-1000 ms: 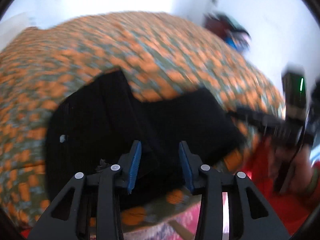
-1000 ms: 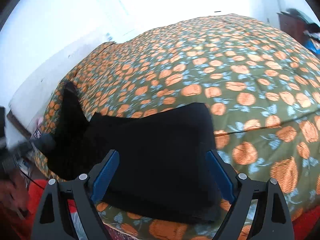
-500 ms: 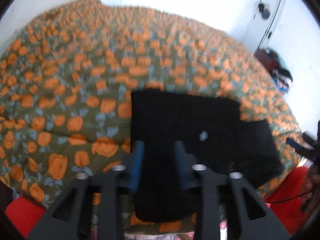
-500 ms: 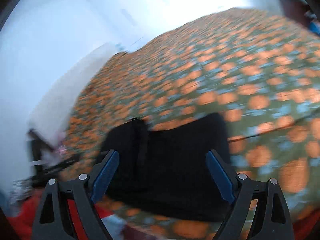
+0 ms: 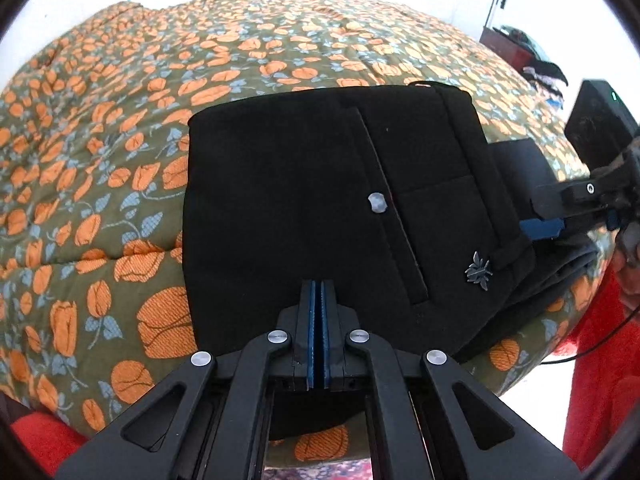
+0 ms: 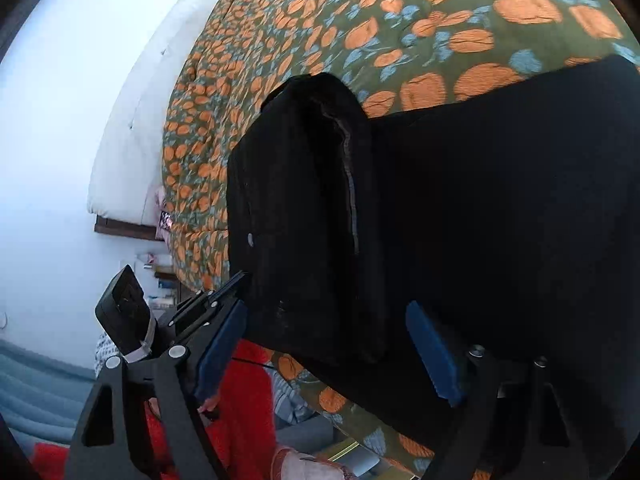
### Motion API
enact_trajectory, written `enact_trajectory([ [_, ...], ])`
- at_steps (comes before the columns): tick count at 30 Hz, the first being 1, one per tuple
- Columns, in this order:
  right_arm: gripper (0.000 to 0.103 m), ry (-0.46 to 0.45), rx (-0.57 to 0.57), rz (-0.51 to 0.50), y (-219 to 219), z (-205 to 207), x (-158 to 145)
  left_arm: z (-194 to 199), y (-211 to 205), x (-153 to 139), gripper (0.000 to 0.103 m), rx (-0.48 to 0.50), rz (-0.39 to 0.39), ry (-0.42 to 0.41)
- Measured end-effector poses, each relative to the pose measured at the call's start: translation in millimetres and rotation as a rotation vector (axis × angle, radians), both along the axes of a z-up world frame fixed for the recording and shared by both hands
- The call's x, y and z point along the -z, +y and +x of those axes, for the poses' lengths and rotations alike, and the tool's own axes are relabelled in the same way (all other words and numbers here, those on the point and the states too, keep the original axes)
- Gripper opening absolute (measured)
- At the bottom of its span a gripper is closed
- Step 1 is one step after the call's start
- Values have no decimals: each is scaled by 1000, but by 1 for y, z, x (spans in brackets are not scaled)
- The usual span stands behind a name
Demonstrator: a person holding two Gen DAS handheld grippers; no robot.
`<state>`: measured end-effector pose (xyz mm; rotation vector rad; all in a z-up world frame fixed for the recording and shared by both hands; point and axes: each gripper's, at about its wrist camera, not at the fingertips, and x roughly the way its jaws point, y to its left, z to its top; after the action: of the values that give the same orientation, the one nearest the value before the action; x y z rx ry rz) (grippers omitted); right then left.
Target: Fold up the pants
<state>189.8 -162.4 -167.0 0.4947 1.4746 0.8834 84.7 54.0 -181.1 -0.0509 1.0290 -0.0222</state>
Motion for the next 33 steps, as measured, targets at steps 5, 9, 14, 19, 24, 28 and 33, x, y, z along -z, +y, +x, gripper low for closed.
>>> enact_trajectory([
  [5,58,-34,-95,-101,26,-2,5,-1,-1,2,0,2,22,-12],
  [9,26,-122,-110,-133,32,-9,-10,-3,8,-2,7,-20,-3,-33],
  [14,22,-186,-58,-7,20,-20,-53,-24,47,-45,44,-159,-92,-189],
  [19,20,-236,-12,53,-20,-23,-98,-36,88,-51,44,-302,-116,-218],
  [24,20,-243,50,24,-77,-26,-114,-34,92,-46,44,-313,-137,-199],
  [28,20,-191,123,-40,-126,-29,-100,-33,76,-46,44,-256,-102,-199],
  [33,15,-94,182,-127,-153,-26,-43,-24,54,-41,44,-185,-75,-165],
])
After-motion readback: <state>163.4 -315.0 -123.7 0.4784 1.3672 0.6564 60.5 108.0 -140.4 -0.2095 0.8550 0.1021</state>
